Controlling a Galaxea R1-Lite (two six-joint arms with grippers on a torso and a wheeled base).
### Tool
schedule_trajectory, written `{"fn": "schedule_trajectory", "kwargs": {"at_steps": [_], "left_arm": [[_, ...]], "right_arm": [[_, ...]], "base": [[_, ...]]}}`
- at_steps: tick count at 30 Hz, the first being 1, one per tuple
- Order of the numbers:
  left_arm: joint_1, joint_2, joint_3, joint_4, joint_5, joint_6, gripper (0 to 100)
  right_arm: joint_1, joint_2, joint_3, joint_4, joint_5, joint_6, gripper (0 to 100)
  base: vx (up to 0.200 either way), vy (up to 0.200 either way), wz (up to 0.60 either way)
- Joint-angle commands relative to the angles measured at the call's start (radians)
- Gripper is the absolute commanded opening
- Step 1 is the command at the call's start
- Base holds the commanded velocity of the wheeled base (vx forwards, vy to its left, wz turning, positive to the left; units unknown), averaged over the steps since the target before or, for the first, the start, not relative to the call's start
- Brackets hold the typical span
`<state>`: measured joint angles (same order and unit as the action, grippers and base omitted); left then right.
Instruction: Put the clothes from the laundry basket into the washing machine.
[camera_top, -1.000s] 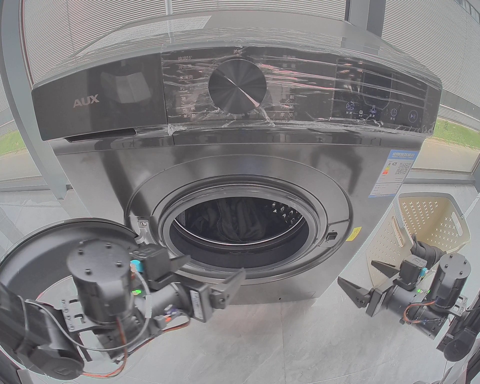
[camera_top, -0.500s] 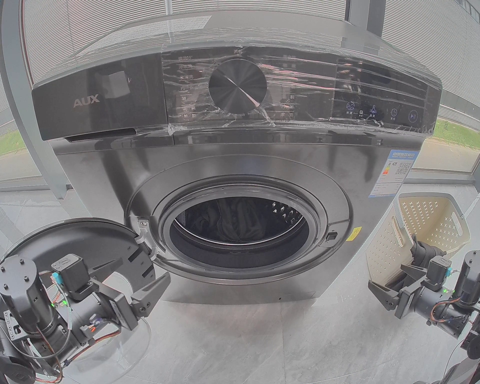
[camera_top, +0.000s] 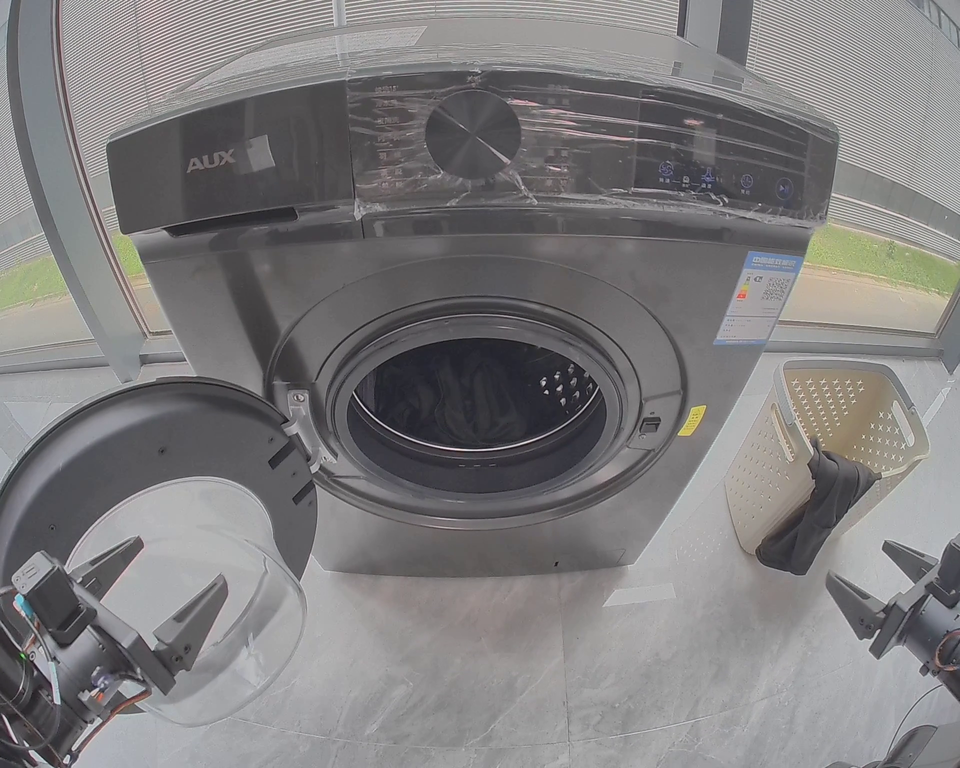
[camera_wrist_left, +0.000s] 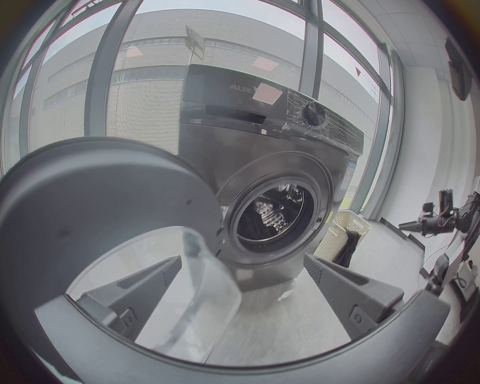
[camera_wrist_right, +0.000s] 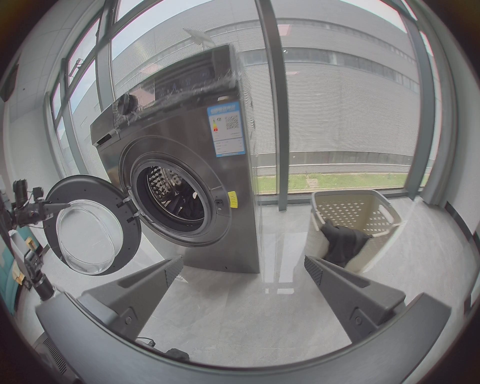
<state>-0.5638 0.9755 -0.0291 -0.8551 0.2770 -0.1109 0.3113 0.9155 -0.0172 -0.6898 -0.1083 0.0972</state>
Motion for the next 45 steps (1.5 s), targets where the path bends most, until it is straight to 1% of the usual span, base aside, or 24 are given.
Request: {"fn": "schedule_trajectory", "kwargs": {"at_steps": [1,3,5,8,10,13,16,18,20,21,22,24,25,26,27,28,29,31,37,38,40,42,43,45], "left_arm": [[0.085,-0.377,0.029,0.304,0.027,0.023,100],[0.153,-0.457,0.029,0.432,0.024,0.017,100],[0.208,-0.566,0.029,0.527,0.011,-0.012,100],[0.272,-0.670,0.029,0.584,-0.019,-0.036,100],[0.289,-0.687,0.029,0.593,-0.022,-0.036,100],[0.351,-0.793,0.029,0.656,-0.041,-0.024,100],[0.375,-0.821,0.029,0.703,-0.047,-0.026,100],[0.404,-0.877,0.029,0.754,-0.047,-0.032,100],[0.420,-0.882,0.029,0.777,-0.019,-0.032,100],[0.420,-0.882,0.029,0.777,-0.019,-0.032,100],[0.460,-0.880,0.029,0.777,-0.002,-0.021,100],[0.502,-0.887,0.029,0.778,-0.006,-0.007,100],[0.550,-0.916,0.029,0.780,-0.036,0.034,100],[0.555,-0.920,0.029,0.780,-0.041,0.039,100],[0.570,-0.976,0.029,0.780,-0.136,0.096,100],[0.570,-0.976,0.029,0.780,-0.136,0.096,100],[0.565,-0.976,0.029,0.780,-0.191,0.120,100],[0.564,-0.976,0.025,0.795,-0.190,0.120,100],[0.564,-0.976,0.011,0.844,-0.208,0.112,100],[0.564,-0.976,0.011,0.844,-0.237,0.119,100],[0.564,-0.976,0.011,0.846,-0.355,0.134,100],[0.565,-0.976,0.006,0.855,-0.395,0.109,100],[0.564,-0.976,0.002,0.861,-0.375,0.102,100],[0.564,-0.976,-0.005,0.874,-0.242,0.086,100]], "right_arm": [[-0.139,-0.402,0.017,0.207,0.015,-0.019,100],[-0.173,-0.454,0.017,0.239,0.032,-0.017,100],[-0.204,-0.520,0.017,0.271,0.058,-0.019,100],[-0.250,-0.618,0.017,0.346,0.087,-0.014,100],[-0.259,-0.646,0.017,0.375,0.094,-0.013,100],[-0.299,-0.834,0.017,0.536,0.164,-0.024,100],[-0.305,-0.916,0.013,0.650,0.185,-0.042,100],[-0.304,-0.914,0.006,0.656,0.160,-0.082,100],[-0.304,-0.911,0.003,0.664,0.084,-0.119,100],[-0.304,-0.911,0.003,0.664,0.084,-0.119,100],[-0.302,-0.912,-0.001,0.676,-0.021,-0.125,100],[-0.304,-0.909,-0.001,0.678,-0.030,-0.125,100],[-0.304,-0.909,0.008,0.673,0.056,-0.099,100],[-0.304,-0.911,0.010,0.676,0.067,-0.096,100],[-0.304,-0.908,0.017,0.684,0.147,-0.093,100],[-0.304,-0.908,0.017,0.684,0.147,-0.093,100],[-0.304,-0.908,0.017,0.684,0.114,-0.090,100],[-0.302,-0.908,0.017,0.685,0.085,-0.079,100],[-0.305,-0.906,0.017,0.687,0.096,-0.100,100],[-0.304,-0.908,0.017,0.687,0.096,-0.100,100],[-0.304,-0.908,0.017,0.684,0.096,-0.100,100],[-0.302,-0.909,0.017,0.682,0.094,-0.091,100],[-0.302,-0.909,0.017,0.682,0.093,-0.085,100],[-0.302,-0.909,0.017,0.684,0.093,-0.093,100]], "base": [[0.000,0.000,0.00],[0.000,0.000,0.00],[0.000,0.000,0.00],[0.000,0.000,0.00],[0.000,0.000,0.00],[0.000,0.000,0.00],[0.000,0.000,0.00],[0.000,0.000,0.00],[0.000,0.000,0.00],[0.000,0.000,0.00],[0.000,0.000,0.00],[0.000,0.000,0.00],[0.000,0.000,0.00],[0.000,0.000,0.00],[0.000,0.000,0.00],[0.000,0.000,0.00],[0.000,0.000,0.00],[0.000,0.000,0.00],[0.000,0.000,0.00],[0.000,0.000,0.00],[0.000,0.000,0.00],[0.000,0.000,0.00],[0.000,0.000,0.00],[0.000,0.000,0.00]]}}
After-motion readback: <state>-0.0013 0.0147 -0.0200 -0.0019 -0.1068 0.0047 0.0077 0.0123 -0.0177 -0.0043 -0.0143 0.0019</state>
